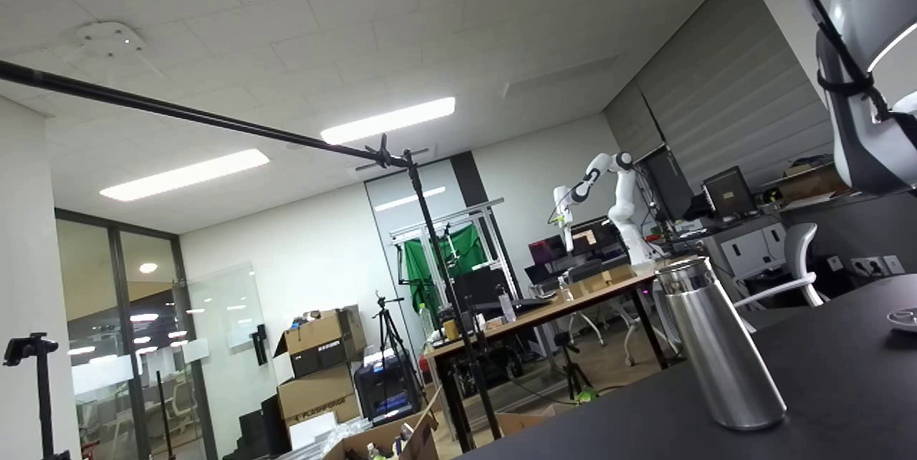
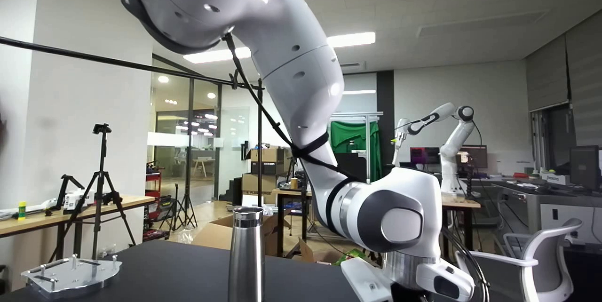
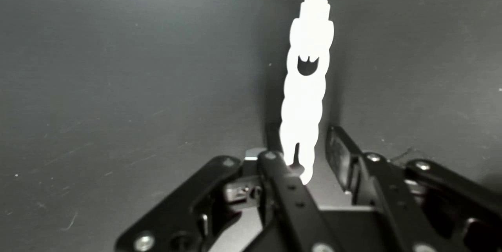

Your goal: Put the blue brush on the table in the flask, move the brush up and down four times, remove the brush and put it on the table

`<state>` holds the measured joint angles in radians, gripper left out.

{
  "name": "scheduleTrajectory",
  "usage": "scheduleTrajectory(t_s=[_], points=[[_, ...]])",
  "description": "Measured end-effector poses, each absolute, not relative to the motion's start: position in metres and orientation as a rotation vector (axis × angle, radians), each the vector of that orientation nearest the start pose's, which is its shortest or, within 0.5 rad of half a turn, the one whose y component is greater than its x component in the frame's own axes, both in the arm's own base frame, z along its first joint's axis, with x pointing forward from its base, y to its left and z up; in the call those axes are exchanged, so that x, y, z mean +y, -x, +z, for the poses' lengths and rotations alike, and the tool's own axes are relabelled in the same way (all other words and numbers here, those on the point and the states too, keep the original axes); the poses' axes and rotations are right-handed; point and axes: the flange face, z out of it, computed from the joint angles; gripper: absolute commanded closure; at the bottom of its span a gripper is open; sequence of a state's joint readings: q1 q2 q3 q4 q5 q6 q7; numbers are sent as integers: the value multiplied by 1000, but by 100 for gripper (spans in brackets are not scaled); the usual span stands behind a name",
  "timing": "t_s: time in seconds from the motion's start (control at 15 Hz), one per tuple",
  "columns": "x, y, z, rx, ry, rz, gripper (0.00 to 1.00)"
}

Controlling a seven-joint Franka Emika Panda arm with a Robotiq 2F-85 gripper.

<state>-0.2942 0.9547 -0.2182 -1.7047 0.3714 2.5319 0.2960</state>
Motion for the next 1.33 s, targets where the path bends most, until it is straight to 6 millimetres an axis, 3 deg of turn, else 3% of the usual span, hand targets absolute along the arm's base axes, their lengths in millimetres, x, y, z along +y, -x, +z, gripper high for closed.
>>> scheduleTrajectory(t_s=[0.33,0.53,0.67,0.93,1.0,1.13,1.33], points=[[-307,-558,43,1550,2710,115,94],[-301,-568,54,1534,2721,72,94],[-293,-579,73,1515,2727,22,94],[-272,-597,128,1457,2743,-116,94],[-266,-598,142,1437,2752,-133,75],[-256,-597,165,1399,2770,-140,75],[-253,-591,175,1394,2770,-132,75]])
